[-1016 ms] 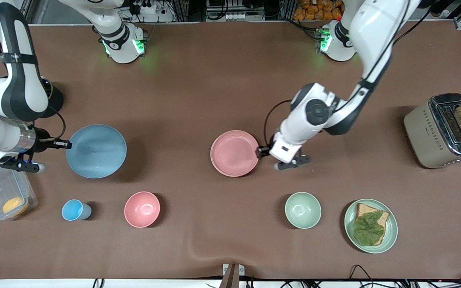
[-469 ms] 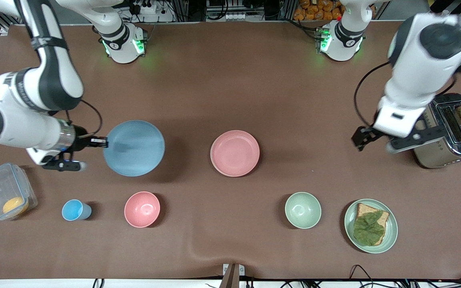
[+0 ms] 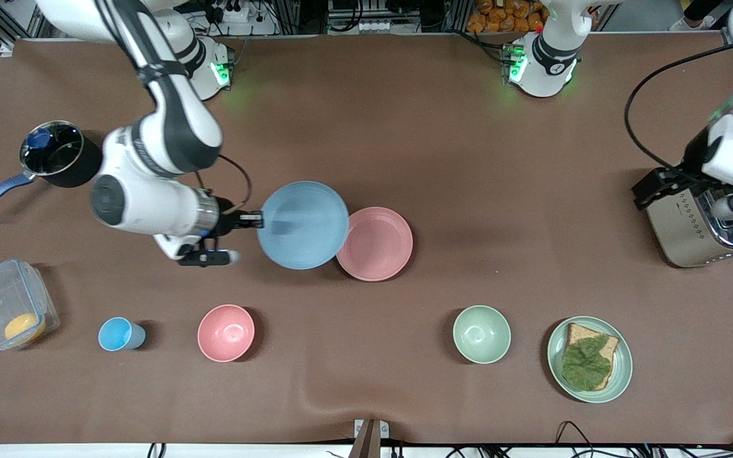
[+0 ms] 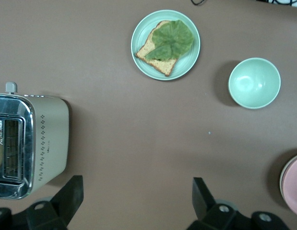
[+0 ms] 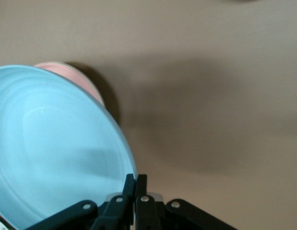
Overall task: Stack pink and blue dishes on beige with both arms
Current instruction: 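Carry the blue plate over the pink plate while the left gripper withdraws, then lower the blue plate onto the pink plate and open the right gripper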
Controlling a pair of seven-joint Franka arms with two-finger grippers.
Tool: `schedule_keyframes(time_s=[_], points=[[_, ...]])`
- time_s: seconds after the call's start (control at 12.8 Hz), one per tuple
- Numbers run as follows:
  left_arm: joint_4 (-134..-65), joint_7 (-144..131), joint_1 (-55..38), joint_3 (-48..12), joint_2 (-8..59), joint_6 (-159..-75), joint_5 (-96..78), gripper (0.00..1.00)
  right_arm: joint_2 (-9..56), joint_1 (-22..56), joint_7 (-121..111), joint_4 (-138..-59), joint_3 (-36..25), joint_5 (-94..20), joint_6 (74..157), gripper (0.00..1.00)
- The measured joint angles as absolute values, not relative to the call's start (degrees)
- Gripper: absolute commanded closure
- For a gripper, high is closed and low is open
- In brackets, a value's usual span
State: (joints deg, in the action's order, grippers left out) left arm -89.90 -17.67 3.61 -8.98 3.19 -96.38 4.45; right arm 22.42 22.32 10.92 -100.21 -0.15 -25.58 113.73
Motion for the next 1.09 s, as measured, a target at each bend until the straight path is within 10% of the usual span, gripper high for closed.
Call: schedule_keyframes(time_s=[1.09], points=[[-86.6,-16.6,3.1,-6.3,1.9,-88.2,1.2,0.00,33.8,33.3,21.0,-100.3,-0.8,-26.1,134.0,1.00]])
